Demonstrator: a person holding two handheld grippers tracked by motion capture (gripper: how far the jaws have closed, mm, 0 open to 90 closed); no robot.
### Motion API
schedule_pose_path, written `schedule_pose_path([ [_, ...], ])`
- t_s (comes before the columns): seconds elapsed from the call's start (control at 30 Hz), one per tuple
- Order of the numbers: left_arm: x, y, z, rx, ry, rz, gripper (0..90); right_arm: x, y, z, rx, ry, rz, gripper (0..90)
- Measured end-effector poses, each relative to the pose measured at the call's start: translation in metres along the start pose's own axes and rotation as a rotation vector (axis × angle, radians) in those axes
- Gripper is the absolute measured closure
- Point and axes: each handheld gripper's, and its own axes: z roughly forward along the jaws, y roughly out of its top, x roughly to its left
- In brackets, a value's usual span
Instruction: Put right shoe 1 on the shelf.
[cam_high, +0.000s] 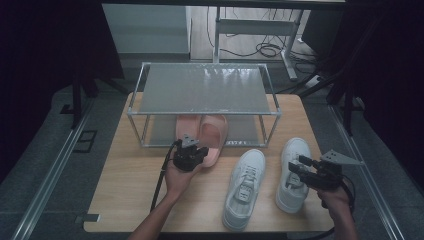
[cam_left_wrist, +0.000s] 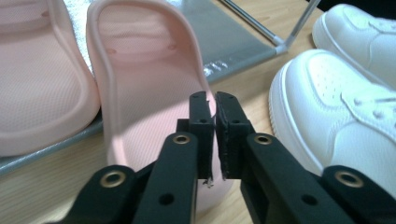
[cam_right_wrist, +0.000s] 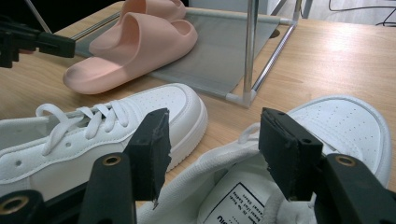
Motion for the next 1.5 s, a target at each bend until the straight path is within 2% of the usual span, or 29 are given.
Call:
schedule_pose_path([
  [0.17,0.006,-0.007,-0.009,0.005,0.008,0.011,90.0,-0.001,0.000,-0.001,0.002,-0.004,0.005,43.7],
  [0.3,0.011,-0.013,-0.018,0.006,0.010,-0.006,90.0,-0.002,0.000,-0.001,-0.003,-0.005,0.003,43.7],
  [0.5,0.016,-0.025,-0.030,0.019,0.015,0.012,90.0,-0.003,0.000,-0.003,-0.004,-0.008,0.005,43.7],
  [0.7,0.016,-0.036,-0.035,0.054,0.011,0.047,90.0,-0.002,0.000,-0.002,-0.001,-0.008,0.004,43.7],
  [0.83,0.012,-0.040,-0.037,0.079,-0.012,0.082,90.0,-0.001,0.000,-0.002,0.000,-0.007,0.002,43.7],
  [1.07,0.007,-0.043,-0.034,0.110,-0.038,0.121,90.0,-0.001,0.000,-0.003,-0.003,-0.009,0.006,43.7],
  [1.3,0.004,-0.039,-0.023,0.143,-0.042,0.150,90.0,-0.001,0.000,-0.003,-0.003,-0.009,0.005,43.7],
  [1.5,0.001,-0.036,-0.015,0.180,-0.046,0.190,90.0,-0.002,0.000,-0.004,-0.005,-0.010,0.006,43.7],
])
